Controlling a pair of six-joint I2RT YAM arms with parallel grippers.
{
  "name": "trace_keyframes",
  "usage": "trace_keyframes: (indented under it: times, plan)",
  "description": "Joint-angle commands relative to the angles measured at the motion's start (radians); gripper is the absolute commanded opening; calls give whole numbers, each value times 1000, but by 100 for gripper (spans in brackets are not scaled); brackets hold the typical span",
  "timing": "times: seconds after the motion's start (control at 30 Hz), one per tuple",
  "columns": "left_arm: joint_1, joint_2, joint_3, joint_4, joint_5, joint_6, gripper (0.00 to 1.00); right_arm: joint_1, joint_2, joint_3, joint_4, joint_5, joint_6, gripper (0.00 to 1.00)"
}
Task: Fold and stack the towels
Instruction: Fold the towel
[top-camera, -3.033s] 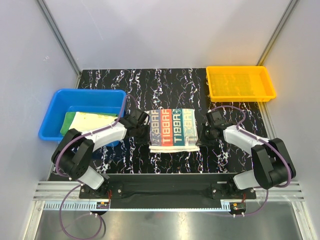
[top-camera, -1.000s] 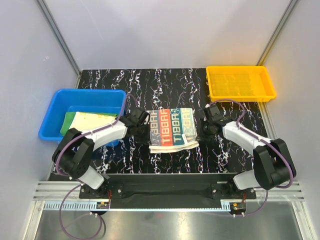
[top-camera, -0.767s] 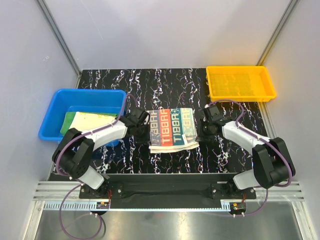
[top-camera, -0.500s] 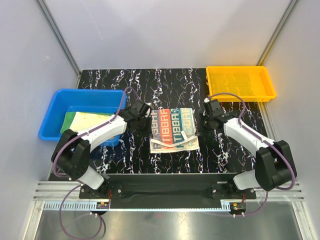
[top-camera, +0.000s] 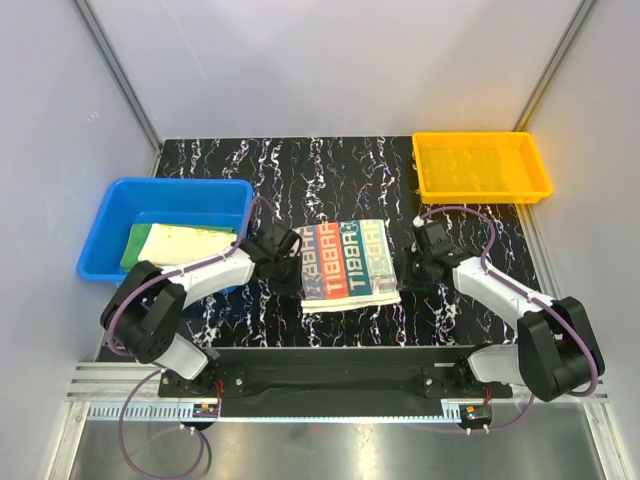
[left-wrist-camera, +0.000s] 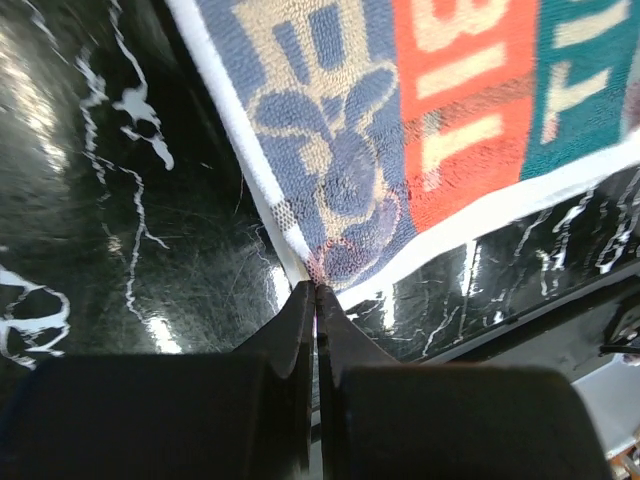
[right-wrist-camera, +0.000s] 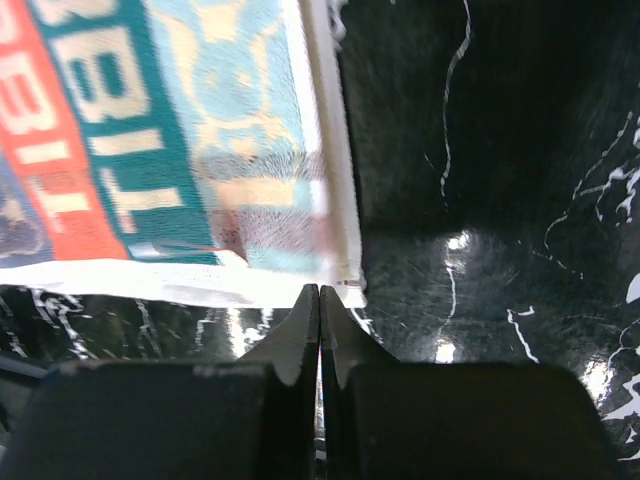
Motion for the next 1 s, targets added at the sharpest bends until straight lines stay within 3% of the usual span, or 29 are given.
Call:
trace_keyframes:
  times: [0.0,0.43,0.67,0.97]
  plan:
    - [-14,26,-13,91,32,-21,0,11,19,-29,82,17,7,0]
    - [-12,-17,104,-51,-42,19,0,9,-3,83,-7,48,-14,0]
    - [-14,17,44,-2,-19,19,0,9,106,60,40,-12,-19,22]
    - [-14,29,38,16,-14,13,0,9,161,60,59,11,-50,25]
